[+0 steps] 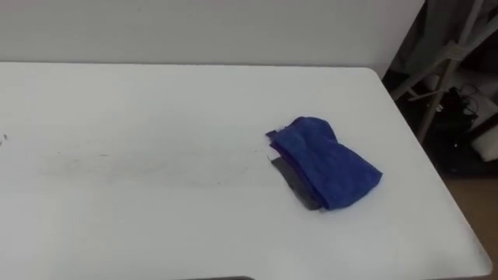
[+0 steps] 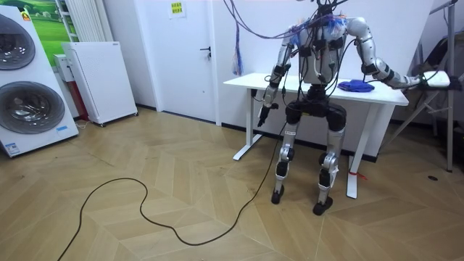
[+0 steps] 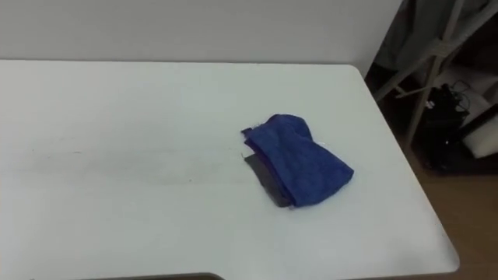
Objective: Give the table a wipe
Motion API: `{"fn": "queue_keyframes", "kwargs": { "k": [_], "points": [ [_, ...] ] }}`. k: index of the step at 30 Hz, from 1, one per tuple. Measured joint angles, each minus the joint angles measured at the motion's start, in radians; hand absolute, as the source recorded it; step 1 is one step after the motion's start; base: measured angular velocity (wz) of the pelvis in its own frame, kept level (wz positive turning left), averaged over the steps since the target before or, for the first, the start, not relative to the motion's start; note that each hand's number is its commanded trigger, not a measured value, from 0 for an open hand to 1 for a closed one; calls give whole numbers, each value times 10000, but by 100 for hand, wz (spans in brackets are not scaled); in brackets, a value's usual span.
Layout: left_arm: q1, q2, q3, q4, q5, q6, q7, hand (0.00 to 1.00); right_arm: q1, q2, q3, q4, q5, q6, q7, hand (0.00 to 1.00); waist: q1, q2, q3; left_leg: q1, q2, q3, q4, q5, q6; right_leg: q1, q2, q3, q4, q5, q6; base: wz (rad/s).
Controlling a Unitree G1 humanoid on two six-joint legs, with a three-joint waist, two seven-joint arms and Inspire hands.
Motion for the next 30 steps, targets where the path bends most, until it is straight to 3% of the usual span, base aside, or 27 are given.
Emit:
{"fn": "queue_keyframes", "kwargs": {
  "k": [6,10,14,16,20,25,27,30],
  "points": [
    [3,-17,-2,-2,-157,41,0,0,256,266,5,2123,1728,240,60,0,-129,0,1,11,6,72,-27,-4,5,-3,6,42,-43,-1,0,-2],
    [-112,-42,-9,130,-93,56,0,0,305,705,44,3166,2209,393,477,0,-170,49,21,8,9,93,-39,-22,11,4,80,258,-125,-2,3,-1],
    [-156,-152,-60,406,-71,147,7,0,469,1018,826,4212,2208,731,1261,0,-140,116,2,88,12,81,-38,-35,16,126,142,471,-203,-1,3,0],
    [-143,-277,-67,712,-57,234,14,0,600,1247,1269,4458,1886,1062,1932,0,-78,223,-32,140,13,82,-29,-83,18,182,149,486,-218,0,7,0],
    [-175,-446,-185,994,24,277,190,0,527,1523,2010,4775,845,1168,2732,0,73,374,-41,159,15,82,-32,-87,22,183,147,478,-218,3,9,0],
    [-527,-601,-964,1563,25,241,569,0,226,1637,3676,4624,-1339,1257,3358,0,381,667,-4,189,10,88,-25,-89,21,209,147,496,-187,3,8,0],
    [-584,-666,-1451,1594,31,250,791,0,-7,1794,4150,4587,-2051,1262,3360,0,410,694,3,190,17,56,-48,-89,20,251,148,466,-201,1,7,5],
    [-663,-885,-1811,1648,30,247,883,0,-204,1918,4977,4208,-3018,1306,3588,0,756,730,10,189,1,30,-60,-89,21,257,149,506,-227,1,8,0]
  ]
}}
